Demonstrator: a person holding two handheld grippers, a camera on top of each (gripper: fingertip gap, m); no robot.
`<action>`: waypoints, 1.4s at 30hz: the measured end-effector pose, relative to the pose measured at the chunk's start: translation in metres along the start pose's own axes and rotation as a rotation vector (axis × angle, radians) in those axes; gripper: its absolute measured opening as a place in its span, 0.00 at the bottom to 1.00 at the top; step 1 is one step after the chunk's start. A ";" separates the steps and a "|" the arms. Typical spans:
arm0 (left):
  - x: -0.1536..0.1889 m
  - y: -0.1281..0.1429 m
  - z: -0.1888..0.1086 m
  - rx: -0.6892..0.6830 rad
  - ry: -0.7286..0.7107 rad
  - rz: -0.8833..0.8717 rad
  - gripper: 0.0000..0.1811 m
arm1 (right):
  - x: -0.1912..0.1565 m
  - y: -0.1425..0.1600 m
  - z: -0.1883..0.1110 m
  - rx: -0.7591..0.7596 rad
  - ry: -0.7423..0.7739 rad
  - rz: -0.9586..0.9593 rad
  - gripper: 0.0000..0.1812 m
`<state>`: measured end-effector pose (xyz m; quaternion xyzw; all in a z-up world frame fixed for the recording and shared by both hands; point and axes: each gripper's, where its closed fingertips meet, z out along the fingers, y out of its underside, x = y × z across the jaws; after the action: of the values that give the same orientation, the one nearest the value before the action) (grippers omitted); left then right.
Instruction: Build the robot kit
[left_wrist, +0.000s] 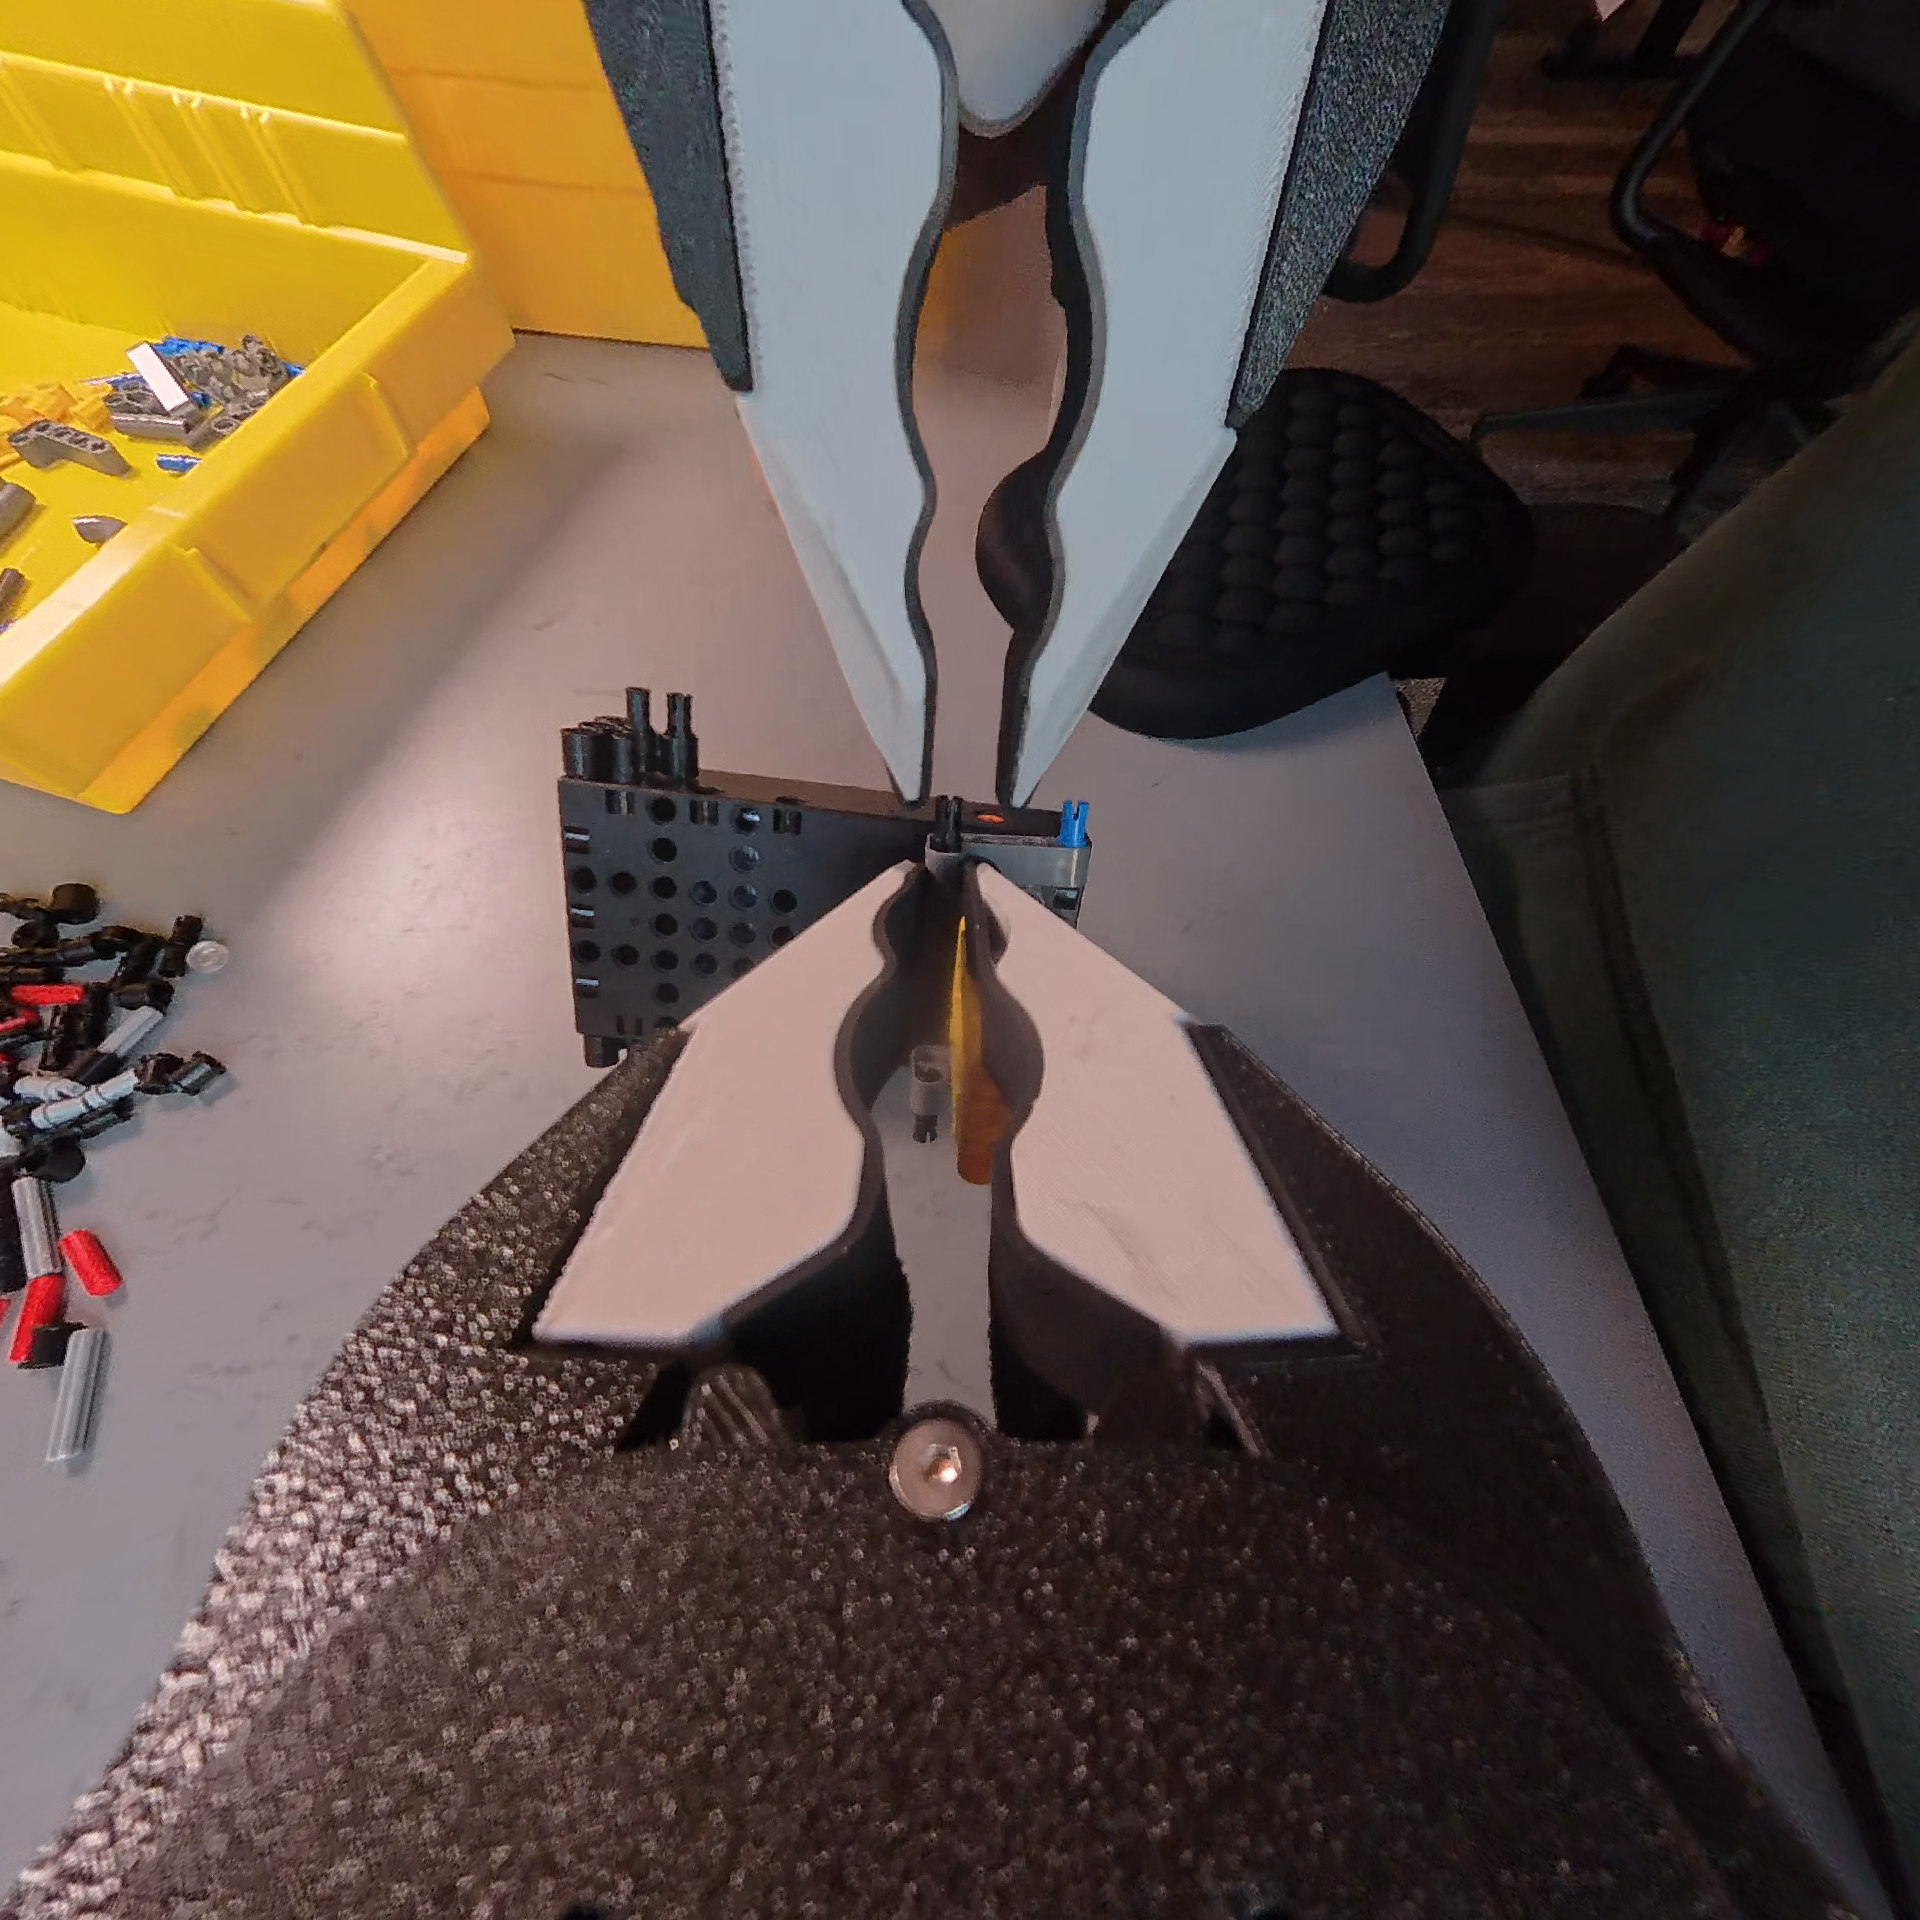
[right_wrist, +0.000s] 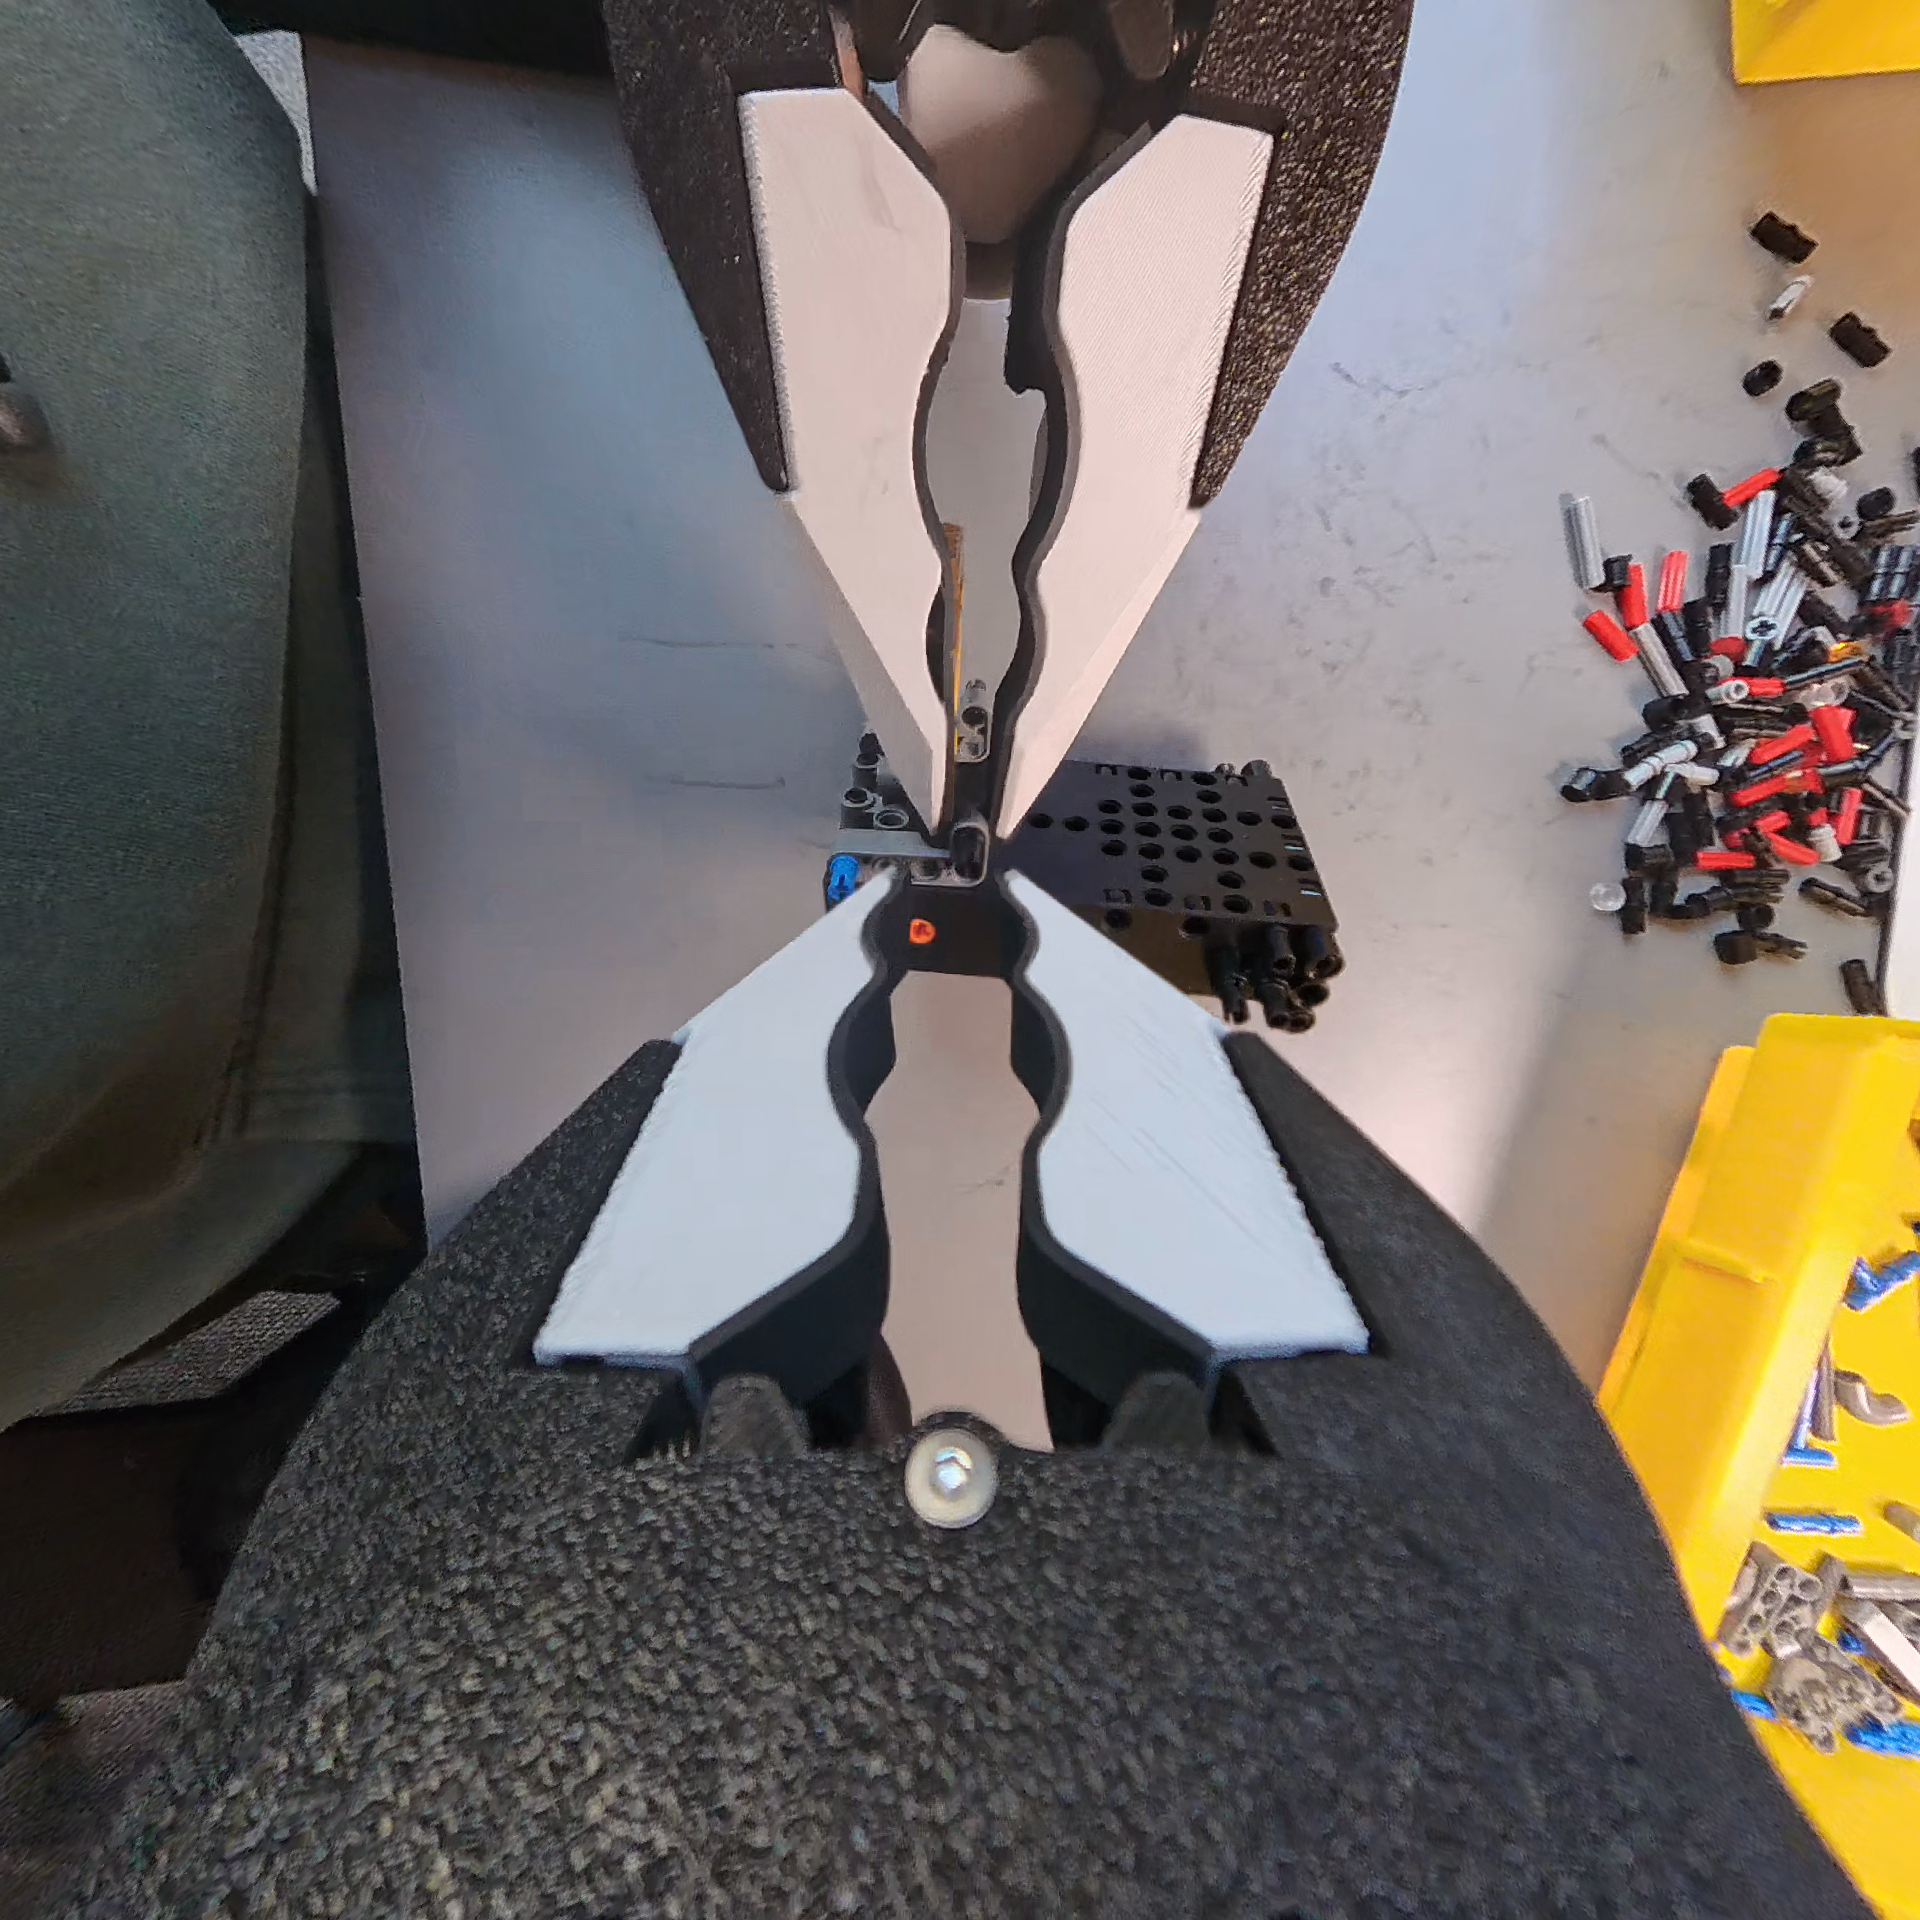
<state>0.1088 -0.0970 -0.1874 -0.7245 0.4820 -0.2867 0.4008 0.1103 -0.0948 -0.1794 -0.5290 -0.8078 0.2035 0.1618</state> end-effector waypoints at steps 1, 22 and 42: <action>0.000 0.000 0.000 0.001 0.002 -0.001 0.03 | 0.001 -0.001 -0.001 0.016 0.014 0.000 0.06; 0.000 0.000 -0.002 0.017 0.001 0.000 0.03 | 0.002 -0.007 0.002 0.100 0.058 0.050 0.04; -0.012 -0.006 -0.040 0.075 0.029 0.008 0.17 | -0.012 0.010 0.026 0.267 0.170 0.075 0.27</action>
<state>0.0756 -0.0971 -0.1623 -0.7026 0.4796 -0.3136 0.4219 0.1101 -0.1070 -0.2075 -0.5480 -0.7366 0.2695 0.2905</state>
